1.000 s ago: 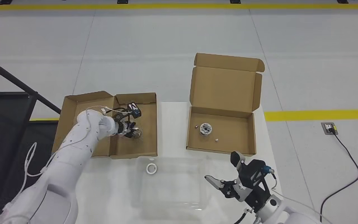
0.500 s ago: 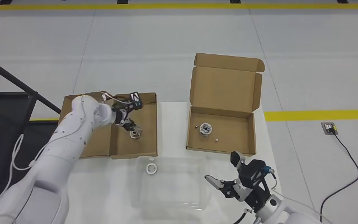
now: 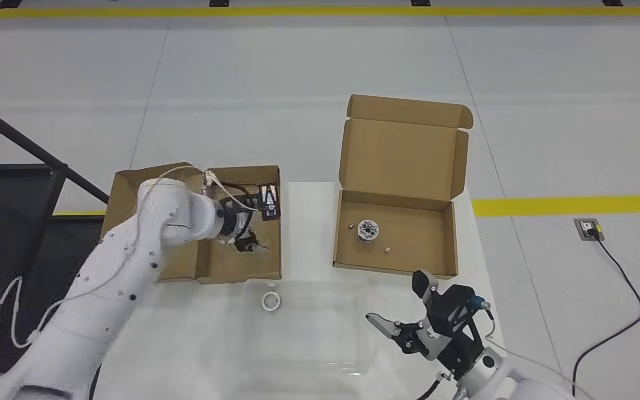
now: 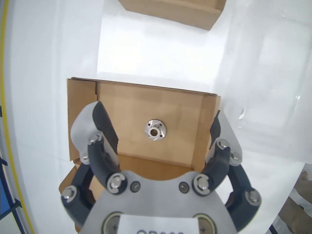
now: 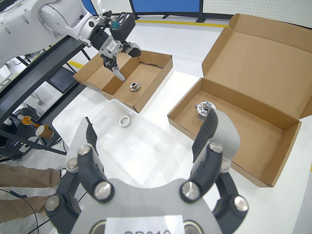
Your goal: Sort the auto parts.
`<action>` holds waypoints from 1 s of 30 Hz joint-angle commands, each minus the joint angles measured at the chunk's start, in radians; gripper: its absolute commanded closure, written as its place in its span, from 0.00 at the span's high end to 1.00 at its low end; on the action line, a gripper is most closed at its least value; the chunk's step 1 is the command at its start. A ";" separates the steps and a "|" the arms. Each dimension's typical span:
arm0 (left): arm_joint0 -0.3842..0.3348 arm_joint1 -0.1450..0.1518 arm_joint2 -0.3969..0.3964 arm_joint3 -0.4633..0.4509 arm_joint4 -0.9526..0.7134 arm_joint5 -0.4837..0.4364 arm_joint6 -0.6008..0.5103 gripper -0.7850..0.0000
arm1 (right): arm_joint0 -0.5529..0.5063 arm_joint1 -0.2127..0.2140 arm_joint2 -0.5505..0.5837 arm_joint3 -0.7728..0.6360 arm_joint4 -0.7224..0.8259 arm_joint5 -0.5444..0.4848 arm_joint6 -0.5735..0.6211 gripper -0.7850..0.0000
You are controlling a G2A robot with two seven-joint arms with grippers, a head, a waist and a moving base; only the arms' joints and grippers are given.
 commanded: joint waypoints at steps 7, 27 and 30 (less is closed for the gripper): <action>0.114 0.122 0.002 -0.332 -0.169 0.000 -0.120 1.00 | 0.000 0.000 0.000 0.000 0.000 0.000 0.000 1.00; 0.104 0.201 0.195 -0.486 -0.136 0.000 -0.084 1.00 | 0.000 0.000 0.000 0.000 0.000 0.000 0.000 1.00; 0.108 0.203 0.232 -0.538 -0.103 0.000 -0.094 1.00 | 0.000 0.000 0.000 0.000 0.000 0.000 0.000 1.00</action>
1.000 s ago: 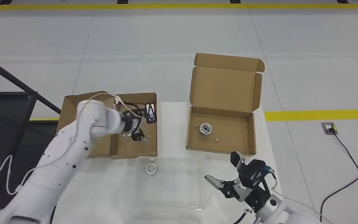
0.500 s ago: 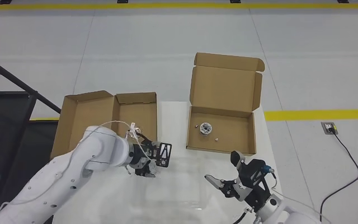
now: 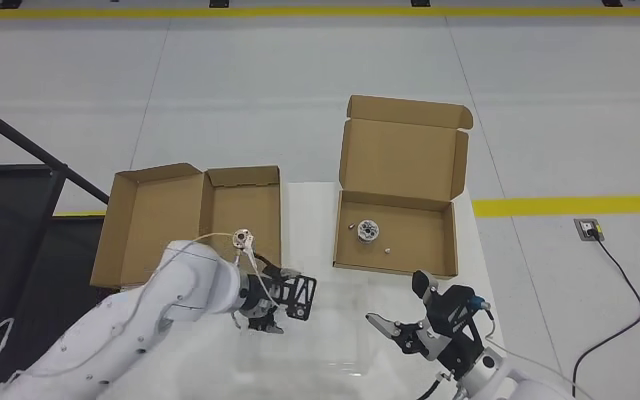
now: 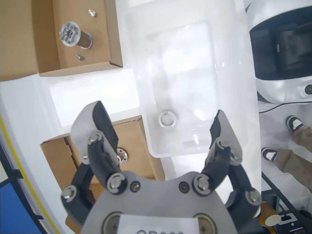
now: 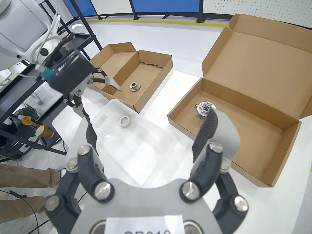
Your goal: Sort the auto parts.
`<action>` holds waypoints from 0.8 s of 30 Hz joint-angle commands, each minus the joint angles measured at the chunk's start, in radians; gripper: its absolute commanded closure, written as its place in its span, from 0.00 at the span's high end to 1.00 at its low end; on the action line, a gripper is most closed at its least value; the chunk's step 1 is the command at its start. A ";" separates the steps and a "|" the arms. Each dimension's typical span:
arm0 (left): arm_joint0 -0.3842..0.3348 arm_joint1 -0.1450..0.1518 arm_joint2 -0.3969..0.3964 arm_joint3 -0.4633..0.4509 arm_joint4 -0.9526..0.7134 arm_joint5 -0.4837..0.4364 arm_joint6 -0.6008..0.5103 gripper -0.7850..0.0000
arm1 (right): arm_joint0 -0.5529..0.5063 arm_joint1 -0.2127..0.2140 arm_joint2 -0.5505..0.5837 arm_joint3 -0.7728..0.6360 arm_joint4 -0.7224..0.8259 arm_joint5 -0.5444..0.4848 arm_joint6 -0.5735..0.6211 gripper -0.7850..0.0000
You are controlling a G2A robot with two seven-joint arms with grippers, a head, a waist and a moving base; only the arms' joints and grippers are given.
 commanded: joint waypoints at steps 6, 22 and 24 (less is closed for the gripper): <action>-0.022 0.018 0.112 -0.075 0.086 0.000 -0.032 1.00 | 0.000 0.000 0.000 0.000 0.000 0.000 0.000 1.00; -0.131 0.020 0.321 0.051 0.034 0.074 -0.106 0.79 | 0.000 0.000 0.000 0.000 0.000 0.000 0.000 1.00; -0.140 0.011 0.343 0.080 0.038 0.088 -0.120 0.74 | 0.000 0.000 0.000 0.000 0.000 0.000 0.000 1.00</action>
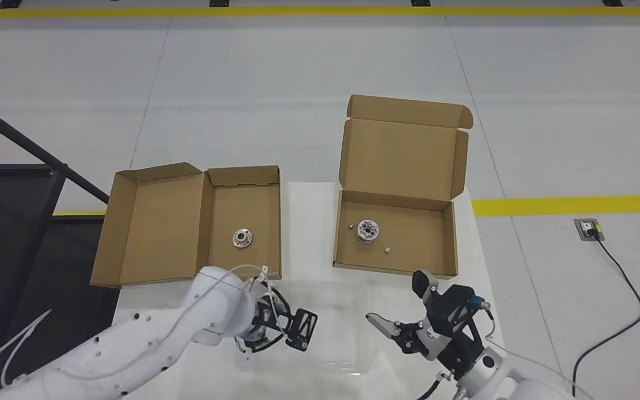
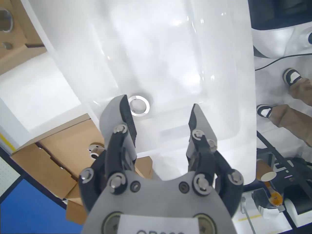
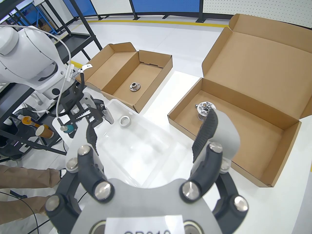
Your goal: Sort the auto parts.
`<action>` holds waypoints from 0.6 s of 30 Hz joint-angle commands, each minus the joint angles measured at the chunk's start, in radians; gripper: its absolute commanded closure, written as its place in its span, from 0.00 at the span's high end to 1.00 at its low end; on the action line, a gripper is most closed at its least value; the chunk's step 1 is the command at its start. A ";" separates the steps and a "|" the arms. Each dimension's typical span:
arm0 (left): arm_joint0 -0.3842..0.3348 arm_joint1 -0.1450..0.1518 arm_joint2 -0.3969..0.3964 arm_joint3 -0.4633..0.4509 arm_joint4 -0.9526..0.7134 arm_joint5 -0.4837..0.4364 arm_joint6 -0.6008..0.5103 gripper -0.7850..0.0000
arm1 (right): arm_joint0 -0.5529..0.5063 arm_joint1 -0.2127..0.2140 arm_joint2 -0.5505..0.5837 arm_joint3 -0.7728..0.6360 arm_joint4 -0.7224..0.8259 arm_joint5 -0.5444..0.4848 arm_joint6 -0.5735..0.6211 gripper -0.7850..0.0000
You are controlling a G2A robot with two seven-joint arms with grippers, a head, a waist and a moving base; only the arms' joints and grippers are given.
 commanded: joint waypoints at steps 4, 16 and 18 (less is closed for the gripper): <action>-0.019 -0.028 0.046 0.074 -0.012 0.009 -0.008 0.75 | 0.000 0.000 0.000 0.000 0.000 0.000 0.000 1.00; -0.033 -0.131 0.106 0.269 0.027 0.067 -0.056 0.66 | 0.000 0.000 0.000 0.000 0.000 0.000 0.000 1.00; -0.034 -0.147 0.108 0.295 0.032 0.071 -0.053 0.65 | 0.000 0.000 0.000 0.000 0.000 0.000 0.000 1.00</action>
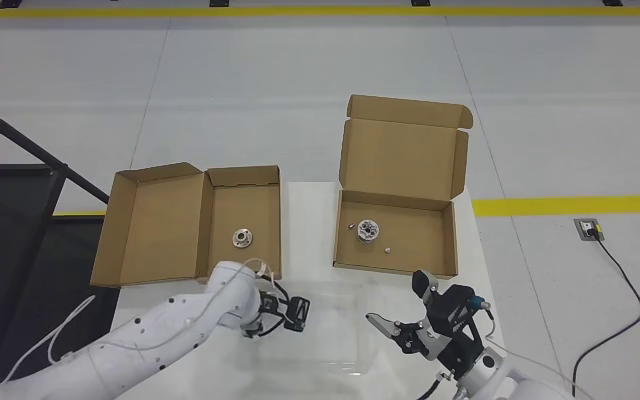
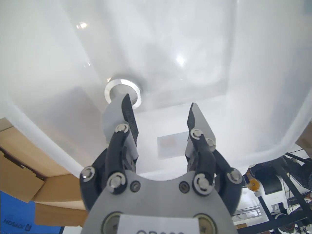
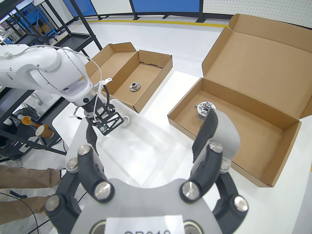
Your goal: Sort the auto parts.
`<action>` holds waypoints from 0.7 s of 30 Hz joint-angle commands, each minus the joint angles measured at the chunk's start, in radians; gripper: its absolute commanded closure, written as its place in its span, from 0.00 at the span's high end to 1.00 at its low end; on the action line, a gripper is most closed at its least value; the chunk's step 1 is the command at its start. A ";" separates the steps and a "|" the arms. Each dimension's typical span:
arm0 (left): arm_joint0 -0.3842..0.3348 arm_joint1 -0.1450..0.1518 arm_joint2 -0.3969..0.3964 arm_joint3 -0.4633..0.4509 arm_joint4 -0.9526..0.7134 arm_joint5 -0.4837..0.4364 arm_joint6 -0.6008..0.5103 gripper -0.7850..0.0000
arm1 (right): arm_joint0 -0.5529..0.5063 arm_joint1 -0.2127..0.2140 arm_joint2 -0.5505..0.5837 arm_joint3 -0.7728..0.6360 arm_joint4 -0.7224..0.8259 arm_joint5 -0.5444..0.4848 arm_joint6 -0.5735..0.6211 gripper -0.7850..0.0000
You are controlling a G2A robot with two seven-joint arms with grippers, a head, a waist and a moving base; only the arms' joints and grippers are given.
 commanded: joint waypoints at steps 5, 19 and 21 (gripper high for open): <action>-0.001 -0.037 -0.006 0.061 0.018 0.032 0.023 0.49 | 0.000 0.000 0.000 0.000 0.000 0.000 0.000 1.00; 0.000 -0.097 -0.020 0.142 0.054 0.035 0.032 0.46 | 0.000 0.000 0.000 0.000 0.000 0.000 0.000 1.00; -0.002 -0.098 -0.030 0.138 0.053 0.033 0.027 0.46 | 0.000 0.000 0.000 0.000 0.000 0.000 0.000 1.00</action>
